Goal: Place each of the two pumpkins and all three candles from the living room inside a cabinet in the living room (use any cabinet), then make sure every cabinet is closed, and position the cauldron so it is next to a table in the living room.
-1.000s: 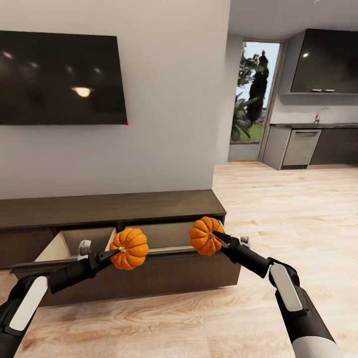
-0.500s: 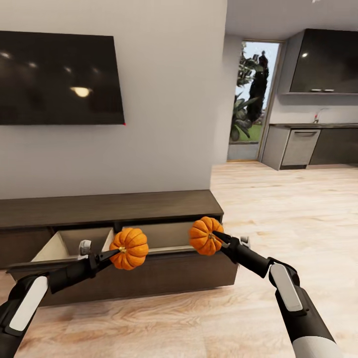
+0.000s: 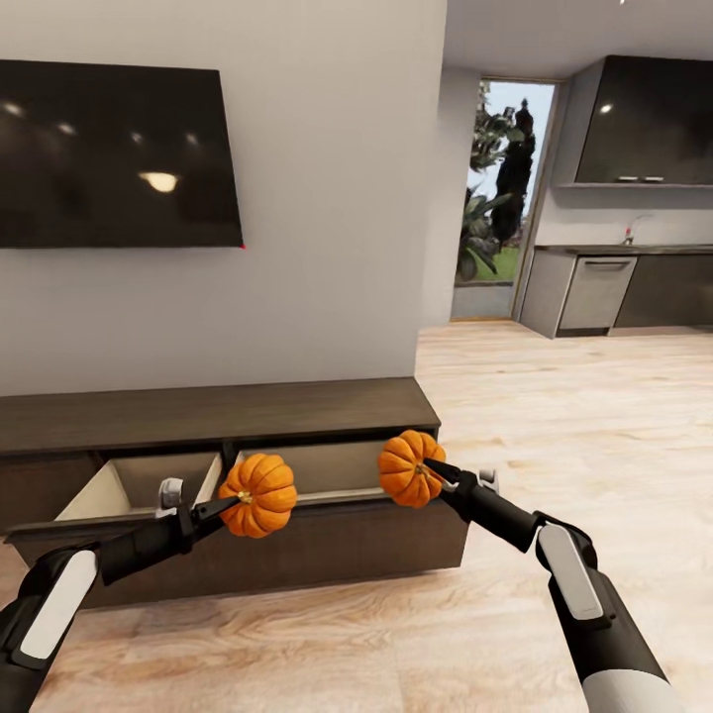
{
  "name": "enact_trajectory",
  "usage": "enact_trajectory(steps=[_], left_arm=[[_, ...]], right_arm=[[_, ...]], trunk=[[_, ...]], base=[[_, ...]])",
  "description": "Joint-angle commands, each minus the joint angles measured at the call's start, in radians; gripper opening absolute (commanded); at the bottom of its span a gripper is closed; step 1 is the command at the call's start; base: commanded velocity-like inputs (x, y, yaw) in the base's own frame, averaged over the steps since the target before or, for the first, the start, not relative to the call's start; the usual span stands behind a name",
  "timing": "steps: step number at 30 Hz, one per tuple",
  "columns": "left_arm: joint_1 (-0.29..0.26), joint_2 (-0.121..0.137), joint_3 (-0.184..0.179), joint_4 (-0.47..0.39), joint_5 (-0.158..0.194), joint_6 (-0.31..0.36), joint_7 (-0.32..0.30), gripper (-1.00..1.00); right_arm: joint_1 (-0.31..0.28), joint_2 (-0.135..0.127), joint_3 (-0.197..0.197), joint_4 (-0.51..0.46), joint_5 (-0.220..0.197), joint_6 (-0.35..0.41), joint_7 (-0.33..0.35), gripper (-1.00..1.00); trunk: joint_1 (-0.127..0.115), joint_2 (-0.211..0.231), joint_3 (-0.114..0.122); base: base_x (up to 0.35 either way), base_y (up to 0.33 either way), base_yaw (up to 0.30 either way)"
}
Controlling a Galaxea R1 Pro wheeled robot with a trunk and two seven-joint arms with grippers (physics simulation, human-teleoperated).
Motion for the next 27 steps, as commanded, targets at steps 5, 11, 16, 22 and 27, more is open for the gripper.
enact_trajectory(steps=[5, 11, 16, 22, 27], left_arm=[[-0.001, 0.001, 0.001, 0.0, 0.001, 0.005, -0.004, -1.0], [-0.001, 0.001, 0.001, 0.0, 0.001, 0.005, -0.004, -1.0], [-0.001, 0.001, 0.001, 0.0, 0.001, 0.005, -0.004, -1.0], [-0.001, 0.002, 0.001, 0.0, 0.002, 0.005, -0.004, -1.0], [-0.001, 0.002, 0.001, 0.0, 0.003, 0.005, -0.005, -1.0]], right_arm=[[-0.001, 0.0, -0.002, -0.005, 0.001, 0.006, 0.008, -1.0], [-0.001, 0.0, -0.002, -0.007, 0.004, 0.005, 0.001, -1.0], [-0.001, 0.0, -0.001, -0.006, 0.005, 0.006, 0.0, -1.0], [-0.001, 0.0, -0.001, -0.002, 0.007, 0.007, 0.0, -1.0], [-0.001, 0.0, 0.0, 0.004, 0.009, 0.007, 0.0, -1.0]], trunk=[[0.0, 0.0, -0.002], [0.0, 0.0, -0.002], [0.0, 0.0, -0.002], [0.0, 0.0, -0.005], [0.0, 0.0, -0.008]], base=[[0.0, 0.0, 0.0], [0.0, -0.032, 0.0], [0.0, -0.177, 0.069], [0.0, -0.243, 0.248], [0.0, -0.057, 0.261]])
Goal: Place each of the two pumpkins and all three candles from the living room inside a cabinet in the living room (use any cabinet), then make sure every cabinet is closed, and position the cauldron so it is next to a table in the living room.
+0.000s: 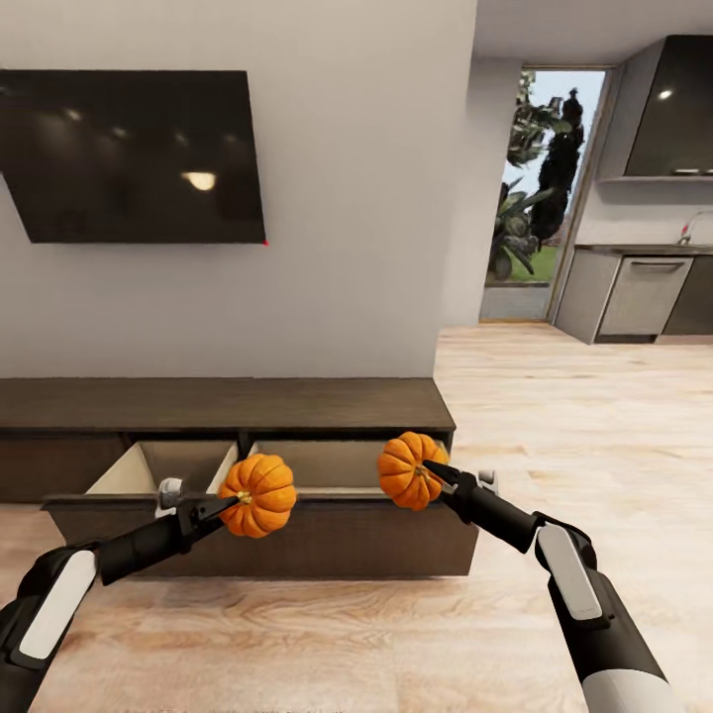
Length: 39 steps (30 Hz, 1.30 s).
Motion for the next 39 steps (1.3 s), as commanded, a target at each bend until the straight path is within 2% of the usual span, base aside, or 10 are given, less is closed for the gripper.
enact_trajectory(steps=[1, 6, 12, 20, 29, 39], left_arm=[[-0.001, 0.0, 0.001, 0.0, 0.001, 0.005, -0.005, -1.0], [-0.001, 0.001, 0.001, -0.006, 0.003, 0.006, -0.008, -1.0], [-0.001, 0.002, 0.0, -0.009, 0.001, 0.038, -0.054, -1.0], [-0.001, -0.001, -0.006, -0.007, 0.001, 0.045, -0.058, -1.0], [-0.001, -0.001, -0.007, -0.007, 0.001, 0.045, -0.057, -1.0], [-0.001, -0.001, -0.007, -0.007, 0.001, 0.046, -0.057, -1.0]], right_arm=[[-0.001, 0.0, -0.002, 0.001, -0.001, 0.006, 0.005, -1.0], [-0.001, 0.0, -0.002, 0.003, -0.003, 0.006, 0.005, -1.0], [-0.001, 0.0, -0.003, 0.005, -0.007, 0.006, 0.005, -1.0], [-0.001, 0.0, -0.004, 0.013, -0.009, 0.006, 0.005, -1.0], [-0.001, 0.0, -0.005, 0.041, -0.01, 0.006, 0.006, -1.0], [-0.001, 0.0, -0.005, 0.042, -0.01, 0.006, 0.006, -1.0]], trunk=[[0.0, 0.0, -0.002], [0.0, 0.0, -0.006], [-0.023, 0.042, 0.008], [-0.054, 0.098, 0.026], [-0.088, 0.161, 0.043], [-0.127, 0.231, 0.062]], base=[[0.0, -0.012, 0.252], [0.0, -0.004, 0.248], [0.0, 0.0, 0.244], [0.0, 0.0, 0.183], [0.0, 0.0, -0.082], [0.0, 0.0, -0.181]])
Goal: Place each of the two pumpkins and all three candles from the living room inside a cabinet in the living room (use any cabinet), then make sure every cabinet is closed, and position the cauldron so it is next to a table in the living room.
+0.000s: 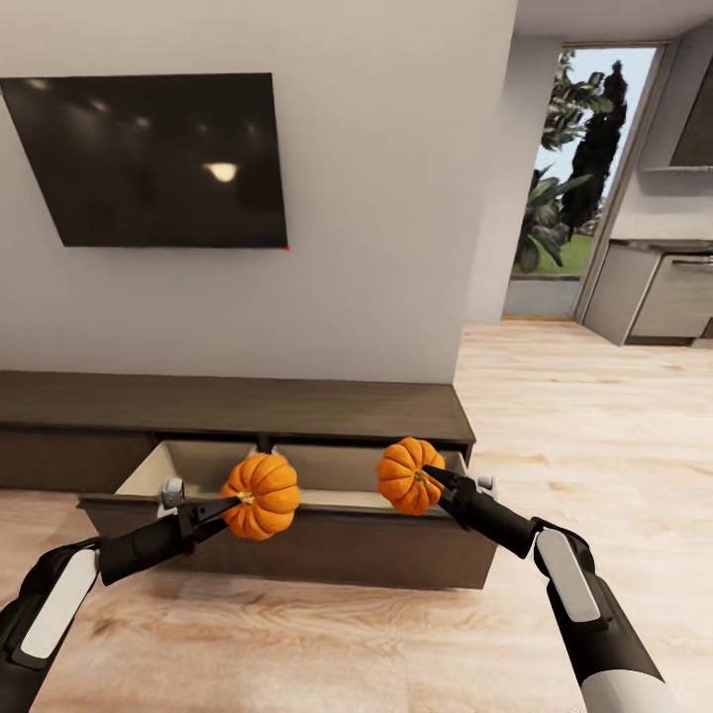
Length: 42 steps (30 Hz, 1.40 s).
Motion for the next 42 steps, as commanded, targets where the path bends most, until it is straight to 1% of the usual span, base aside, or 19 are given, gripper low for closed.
enact_trajectory(steps=[1, 2, 8, 18, 29, 32, 35, 36, 38, 39, 40, 41, 42], left_arm=[[0.0, 0.0, 0.001, 0.0, -0.002, 0.004, -0.005, -1.0], [0.0, 0.0, 0.001, 0.0, -0.002, 0.004, -0.005, -1.0], [0.0, 0.001, 0.007, 0.0, -0.002, 0.003, -0.008, -1.0], [0.0, 0.0, 0.009, 0.005, -0.004, 0.001, -0.003, -1.0], [-0.001, 0.002, 0.012, 0.005, -0.017, 0.0, 0.014, -1.0], [-0.018, -0.002, 0.012, -0.001, -0.006, 0.001, 0.06, -1.0], [-0.061, -0.009, 0.011, -0.007, 0.007, 0.002, 0.105, -1.0], [-0.067, -0.01, 0.011, -0.006, 0.008, 0.002, 0.113, -1.0], [-0.075, -0.023, 0.01, -0.005, 0.009, 0.0, 0.145, -1.0], [-0.077, -0.042, 0.01, -0.005, 0.008, -0.002, 0.181, -1.0], [-0.078, -0.064, 0.01, -0.005, 0.008, -0.003, 0.229, -1.0], [-0.079, -0.089, 0.01, -0.01, 0.006, -0.004, 0.281, -1.0], [-0.079, -0.107, 0.009, -0.013, 0.006, -0.005, 0.315, -1.0]], right_arm=[[-0.001, 0.0, -0.002, 0.0, 0.001, 0.006, 0.005, -1.0], [-0.001, 0.0, -0.002, 0.0, 0.001, 0.006, 0.005, -1.0], [-0.001, 0.0, -0.002, -0.001, 0.002, 0.006, 0.003, -1.0], [-0.001, 0.002, -0.001, -0.003, 0.004, 0.005, 0.003, -1.0], [-0.001, 0.002, 0.001, -0.003, 0.011, 0.007, 0.002, -1.0], [-0.001, 0.002, 0.001, -0.004, 0.013, 0.007, 0.001, -1.0], [-0.001, 0.002, 0.001, -0.014, 0.01, 0.016, -0.001, -1.0], [-0.001, 0.001, 0.001, -0.015, 0.009, 0.018, -0.001, -1.0], [-0.001, 0.001, 0.001, -0.016, 0.006, 0.02, -0.002, -1.0], [-0.001, 0.001, 0.002, -0.014, 0.008, 0.021, -0.003, -1.0], [-0.001, 0.0, 0.003, -0.012, 0.01, 0.021, -0.01, -1.0], [-0.001, 0.0, 0.004, -0.011, 0.011, 0.02, -0.034, -1.0], [-0.001, 0.0, 0.005, -0.011, 0.012, 0.018, -0.058, -1.0]], trunk=[[-0.004, 0.007, 0.001], [-0.008, 0.014, 0.003], [-0.008, 0.014, -0.002], [-0.008, 0.014, -0.002], [-0.008, 0.014, -0.002], [-0.008, 0.014, -0.002], [-0.008, 0.014, -0.002], [-0.008, 0.014, -0.002], [-0.008, 0.014, -0.002], [-0.008, 0.014, -0.002], [-0.008, 0.014, -0.002], [-0.008, 0.014, -0.002], [-0.008, 0.014, -0.002]], base=[[0.0, 0.0, -0.22], [0.0, 0.0, -0.221], [0.0, 0.0, -0.126], [0.161, -0.153, -0.006], [0.012, -0.012, 0.0], [0.0, 0.0, 0.0], [0.0, 0.0, 0.0], [0.0, 0.0, 0.0], [0.0, 0.0, 0.0], [0.0, 0.0, 0.0], [0.0, 0.0, 0.0], [0.0, 0.0, 0.0], [0.0, 0.0, 0.0]])
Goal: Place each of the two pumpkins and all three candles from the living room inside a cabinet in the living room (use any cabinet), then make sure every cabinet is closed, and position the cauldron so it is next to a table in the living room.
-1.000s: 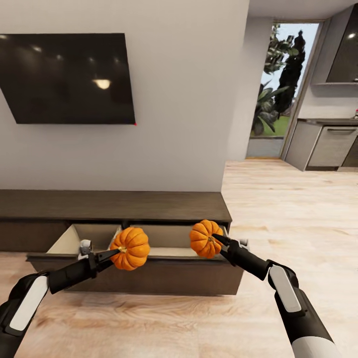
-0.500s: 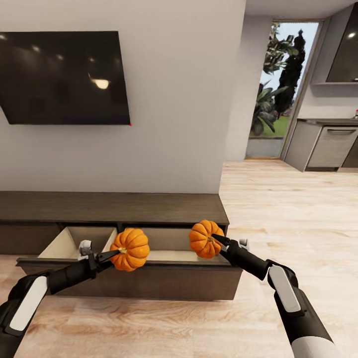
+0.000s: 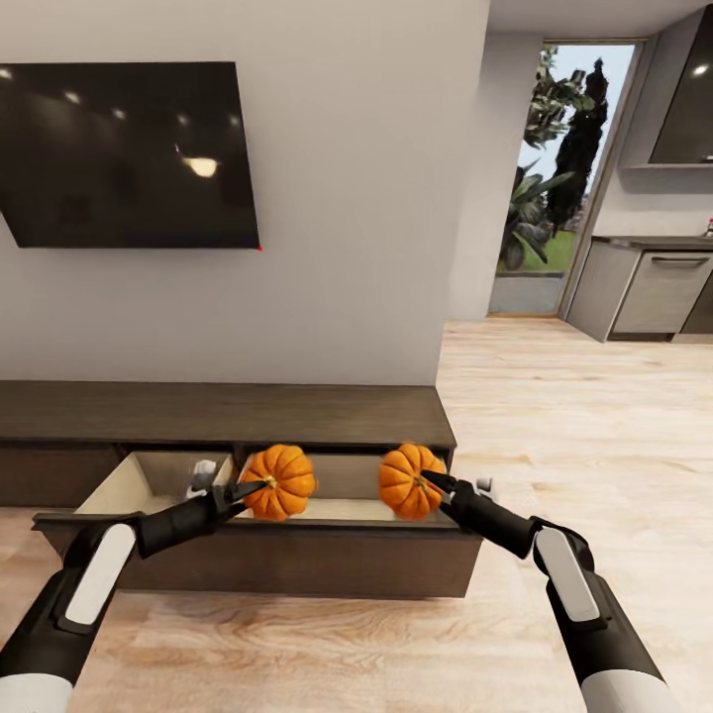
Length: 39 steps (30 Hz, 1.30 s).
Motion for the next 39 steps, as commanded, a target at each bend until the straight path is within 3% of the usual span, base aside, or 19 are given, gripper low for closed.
enact_trajectory(steps=[1, 4, 7, 11, 19, 26, 35, 39], left_arm=[[-0.001, -0.019, 0.002, -0.002, 0.008, 0.007, 0.026, -1.0], [-0.002, -0.068, 0.0, -0.005, 0.0, -0.006, 0.109, -1.0], [-0.002, -0.082, 0.0, -0.007, -0.004, -0.02, 0.136, -1.0], [-0.002, -0.085, -0.002, -0.019, -0.008, -0.07, 0.146, -1.0], [-0.002, -0.086, -0.006, -0.029, -0.009, -0.096, 0.146, -1.0], [-0.002, -0.086, -0.007, -0.03, -0.008, -0.121, 0.144, -1.0], [-0.002, -0.085, -0.009, -0.03, -0.011, -0.146, 0.146, -1.0], [-0.002, -0.085, -0.01, -0.027, -0.012, -0.163, 0.147, -1.0]], right_arm=[[-0.001, 0.0, -0.002, -0.001, -0.006, 0.004, -0.022, -1.0], [-0.003, 0.0, 0.0, -0.007, -0.004, -0.003, -0.099, -1.0], [-0.005, 0.001, 0.004, -0.009, 0.001, -0.006, -0.119, -1.0], [-0.006, 0.001, 0.007, -0.036, 0.002, -0.006, -0.126, -1.0], [-0.006, 0.002, 0.012, -0.082, 0.015, -0.054, -0.122, -1.0], [-0.007, 0.002, 0.094, -0.079, 0.018, -0.143, -0.122, -1.0], [-0.007, 0.002, 0.108, -0.069, 0.022, -0.16, -0.123, -1.0], [-0.008, 0.004, 0.108, -0.067, 0.058, -0.16, -0.124, -1.0]], trunk=[[0.0, 0.0, -0.001], [0.0, 0.0, -0.001], [0.0, 0.0, -0.001], [0.0, 0.0, -0.001], [0.0, 0.0, -0.001], [0.0, 0.0, -0.001], [0.0, 0.0, -0.001], [0.0, 0.0, -0.001]], base=[[0.0, 0.0, 0.0], [0.0, 0.0, 0.0], [0.0, 0.0, 0.0], [0.0, 0.0, 0.0], [0.0, 0.0, 0.0], [0.0, 0.0, 0.0], [0.08, -0.024, 0.0], [0.073, -0.089, 0.0]])
